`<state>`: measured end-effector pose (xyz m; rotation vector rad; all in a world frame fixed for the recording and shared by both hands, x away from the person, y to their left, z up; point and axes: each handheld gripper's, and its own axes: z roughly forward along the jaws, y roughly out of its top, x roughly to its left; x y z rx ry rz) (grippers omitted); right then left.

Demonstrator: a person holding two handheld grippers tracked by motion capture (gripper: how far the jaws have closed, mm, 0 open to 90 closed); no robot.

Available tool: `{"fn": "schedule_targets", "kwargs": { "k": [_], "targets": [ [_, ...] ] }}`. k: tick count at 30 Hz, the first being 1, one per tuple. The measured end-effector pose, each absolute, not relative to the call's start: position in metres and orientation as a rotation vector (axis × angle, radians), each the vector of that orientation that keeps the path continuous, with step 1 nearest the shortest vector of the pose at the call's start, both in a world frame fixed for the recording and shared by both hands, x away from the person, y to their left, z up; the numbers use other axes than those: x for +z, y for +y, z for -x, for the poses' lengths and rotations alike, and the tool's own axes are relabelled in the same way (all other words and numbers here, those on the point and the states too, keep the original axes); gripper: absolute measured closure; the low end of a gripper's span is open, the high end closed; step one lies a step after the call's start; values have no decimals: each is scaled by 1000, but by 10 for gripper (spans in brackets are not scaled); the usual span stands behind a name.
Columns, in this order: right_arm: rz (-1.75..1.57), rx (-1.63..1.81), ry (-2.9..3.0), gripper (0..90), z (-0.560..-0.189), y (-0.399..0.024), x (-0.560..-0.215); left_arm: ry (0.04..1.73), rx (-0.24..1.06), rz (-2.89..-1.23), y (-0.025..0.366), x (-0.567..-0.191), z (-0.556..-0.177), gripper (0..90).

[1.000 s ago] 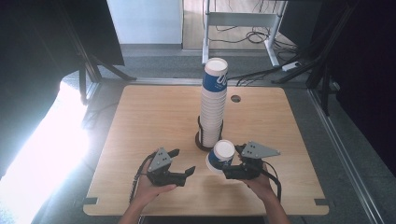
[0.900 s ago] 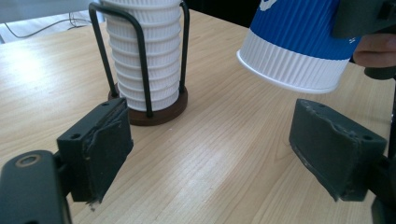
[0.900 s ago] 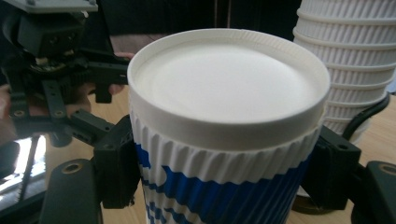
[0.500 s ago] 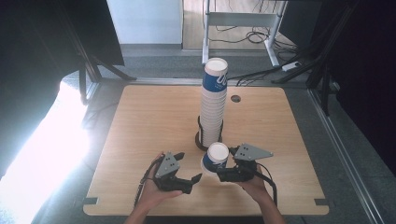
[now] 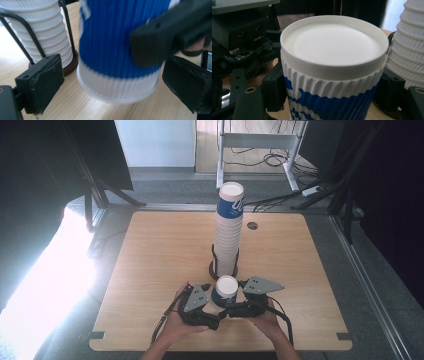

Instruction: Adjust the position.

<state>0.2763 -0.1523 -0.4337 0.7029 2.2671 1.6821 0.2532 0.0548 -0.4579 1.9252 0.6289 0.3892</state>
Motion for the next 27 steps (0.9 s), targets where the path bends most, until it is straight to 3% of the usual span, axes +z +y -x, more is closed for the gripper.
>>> {"fn": "schedule_targets", "kwargs": {
  "k": [4, 11, 22, 27],
  "targets": [
    [-691, 1683, 2277, 251, -274, -148, -434, 624, 402, -1923, 50, -461, -255, 52],
    [-704, 1672, 2295, 237, -277, -148, -436, 610, 403, -1910, 48, -464, -254, 176],
    [-734, 1709, 2272, 164, -277, -154, -432, 613, 476, -1970, 53, -464, -257, 197],
    [-762, 1730, 2247, 156, -277, -166, -429, 599, 581, -2062, 59, -465, -259, 197]
  ]
}}
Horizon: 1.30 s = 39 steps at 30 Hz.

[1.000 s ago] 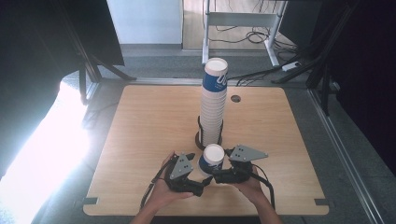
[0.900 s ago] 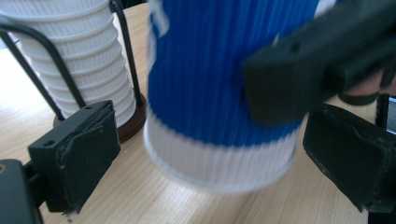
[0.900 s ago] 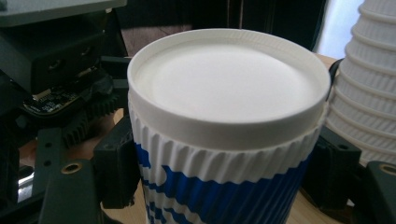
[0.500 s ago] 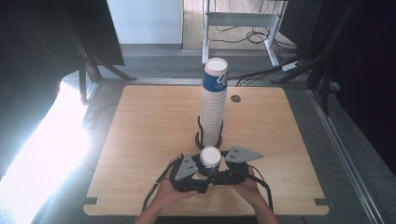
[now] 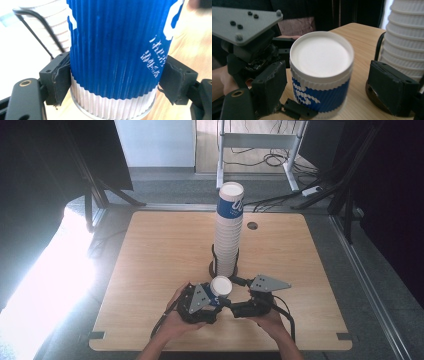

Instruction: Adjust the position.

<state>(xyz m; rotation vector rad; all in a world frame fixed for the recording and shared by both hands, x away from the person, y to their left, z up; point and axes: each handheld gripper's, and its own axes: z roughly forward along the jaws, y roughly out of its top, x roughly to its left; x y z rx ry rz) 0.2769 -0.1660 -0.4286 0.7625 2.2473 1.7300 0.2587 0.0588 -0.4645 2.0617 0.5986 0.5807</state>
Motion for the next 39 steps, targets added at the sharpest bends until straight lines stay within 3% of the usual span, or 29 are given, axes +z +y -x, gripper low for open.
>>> {"fn": "schedule_targets", "kwargs": {
  "k": [13, 33, 39],
  "targets": [
    [-782, 1734, 2263, 158, -274, -191, -430, 519, 718, -2212, 53, -473, -254, 196],
    [-811, 1690, 2433, 139, -281, -171, -457, 375, 888, -2312, 33, -484, -241, 196],
    [-796, 1680, 2452, 229, -281, -167, -461, 361, 886, -2312, 30, -486, -239, 190]
  ]
}}
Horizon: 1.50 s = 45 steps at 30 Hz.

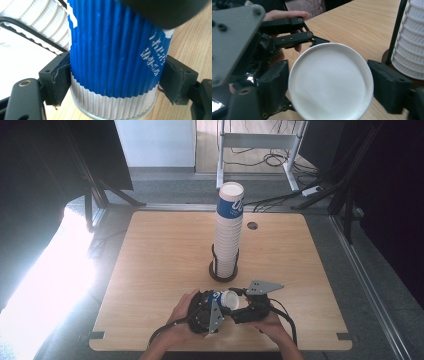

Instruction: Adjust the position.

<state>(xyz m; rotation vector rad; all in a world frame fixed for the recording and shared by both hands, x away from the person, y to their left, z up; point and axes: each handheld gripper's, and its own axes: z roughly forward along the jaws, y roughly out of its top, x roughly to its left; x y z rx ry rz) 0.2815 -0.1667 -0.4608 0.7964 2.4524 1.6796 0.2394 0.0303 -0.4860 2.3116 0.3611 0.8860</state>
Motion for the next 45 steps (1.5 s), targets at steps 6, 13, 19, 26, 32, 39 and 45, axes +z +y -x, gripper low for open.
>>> {"fn": "schedule_targets", "kwargs": {
  "k": [6, 13, 19, 26, 32, 39, 45],
  "targets": [
    [-802, 1690, 2451, 273, -283, -169, -461, 375, 871, -2292, 30, -486, -239, 160],
    [-835, 1753, 2404, 278, -286, -176, -460, 423, 864, -2233, 37, -480, -242, 62],
    [-847, 1788, 2369, 278, -286, -180, -459, 422, 886, -2204, 40, -477, -241, 49],
    [-946, 1891, 2297, 279, -292, -195, -459, 411, 888, -2198, 40, -473, -239, 51],
    [-969, 1911, 2277, 279, -292, -201, -459, 408, 890, -2200, 40, -470, -238, 53],
    [-1004, 1948, 2276, 279, -294, -200, -463, 370, 856, -2209, 38, -461, -241, 51],
    [-1052, 2059, 2255, 279, -297, -203, -468, 309, 830, -2236, 32, -447, -246, 47]
  ]
}}
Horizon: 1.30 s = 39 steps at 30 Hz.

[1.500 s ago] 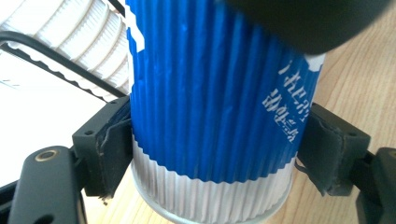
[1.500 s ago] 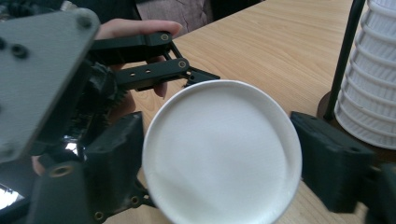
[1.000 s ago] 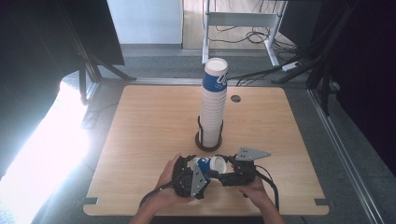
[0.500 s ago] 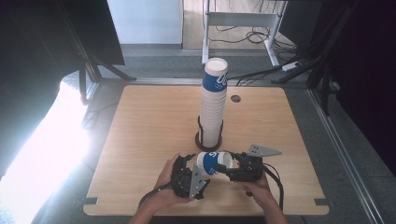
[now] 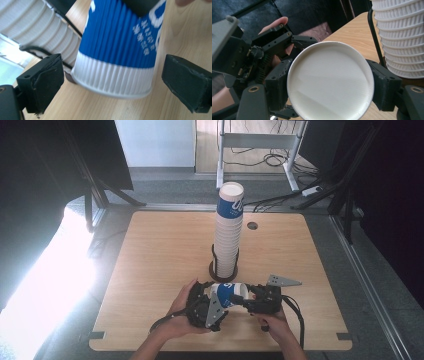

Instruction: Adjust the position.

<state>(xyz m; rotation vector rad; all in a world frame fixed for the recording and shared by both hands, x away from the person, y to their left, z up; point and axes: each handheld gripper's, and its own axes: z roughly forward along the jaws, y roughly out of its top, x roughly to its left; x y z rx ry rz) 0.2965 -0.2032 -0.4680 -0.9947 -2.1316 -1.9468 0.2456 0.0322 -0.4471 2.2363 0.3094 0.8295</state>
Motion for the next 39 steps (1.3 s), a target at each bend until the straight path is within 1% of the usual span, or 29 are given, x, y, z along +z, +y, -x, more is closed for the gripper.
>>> {"fn": "schedule_targets", "kwargs": {
  "k": [6, 18, 39],
  "targets": [
    [992, -1948, -2114, 278, -297, -205, -469, 283, 804, -2246, 29, -442, -247, 47],
    [991, -1929, -2103, 278, -298, -202, -472, 267, 766, -2276, 27, -445, -250, 48],
    [1159, -1997, -2108, 279, -296, -208, -471, 317, 780, -2254, 31, -443, -256, 50]
  ]
}}
